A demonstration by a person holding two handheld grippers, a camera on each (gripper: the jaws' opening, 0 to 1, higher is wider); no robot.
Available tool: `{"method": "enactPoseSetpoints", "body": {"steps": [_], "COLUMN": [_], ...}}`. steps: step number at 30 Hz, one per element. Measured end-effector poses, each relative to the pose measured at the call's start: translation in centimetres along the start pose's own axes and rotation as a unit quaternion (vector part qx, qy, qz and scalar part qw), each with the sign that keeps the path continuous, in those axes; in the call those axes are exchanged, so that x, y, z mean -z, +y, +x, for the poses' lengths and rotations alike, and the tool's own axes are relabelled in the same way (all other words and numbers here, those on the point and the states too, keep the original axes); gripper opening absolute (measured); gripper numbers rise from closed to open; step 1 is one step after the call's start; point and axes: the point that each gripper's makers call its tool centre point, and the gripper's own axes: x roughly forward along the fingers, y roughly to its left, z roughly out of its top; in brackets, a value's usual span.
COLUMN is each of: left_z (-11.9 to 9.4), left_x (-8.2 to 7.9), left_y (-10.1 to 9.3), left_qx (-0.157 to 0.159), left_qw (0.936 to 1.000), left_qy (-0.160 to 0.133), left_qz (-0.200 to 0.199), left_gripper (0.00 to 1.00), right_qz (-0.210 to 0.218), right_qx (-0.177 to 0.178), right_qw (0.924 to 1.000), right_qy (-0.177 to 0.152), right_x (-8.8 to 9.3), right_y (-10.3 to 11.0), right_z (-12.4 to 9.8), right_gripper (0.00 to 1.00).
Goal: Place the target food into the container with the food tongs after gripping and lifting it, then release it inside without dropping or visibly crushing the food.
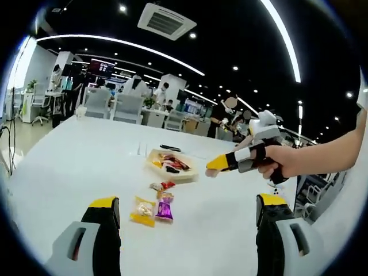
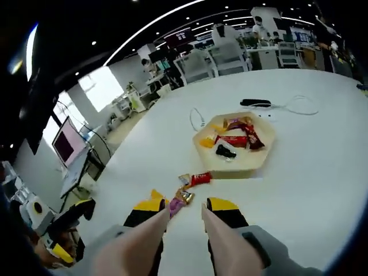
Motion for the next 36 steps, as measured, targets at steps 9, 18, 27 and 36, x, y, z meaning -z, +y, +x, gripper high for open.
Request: {"method": "enactPoseSetpoints", "body": {"steps": [9, 18, 27, 36], "left_z": [0.5, 0.3, -0.1, -0.6], "left_x": [-0.2, 0.2, 0.3, 0.4], "left_y": [-0.2, 0.9, 1.2, 1.0], "left_qx": [-0.002, -0.013, -0.017, -0.014], "left_qw": [1.0, 0.9998, 0.9996, 0.9996], "left_qy": [-0.009, 0.003, -0.008, -0.016], "left_qz": [0.003, -0.014, -0.021, -0.019], "left_gripper": [0.99, 0.99, 0.99, 0.99], "right_qz": [0.015, 0.015, 0.0, 0.031], "right_qx": [0.002, -0.019, -0.011, 0.024], "right_qw": [0.9989, 0.9976, 0.9964, 0.9966], "right_qy": [0.043, 0.065, 0.084, 0.072], "right_x": [3.3, 6.0, 7.0, 5.6], "right_y": [0.4, 2.0, 2.6, 2.0], "right_z": [1.4, 3.7, 4.2, 5.3], "right_gripper": [0.29, 0.29, 0.29, 0.29]}}
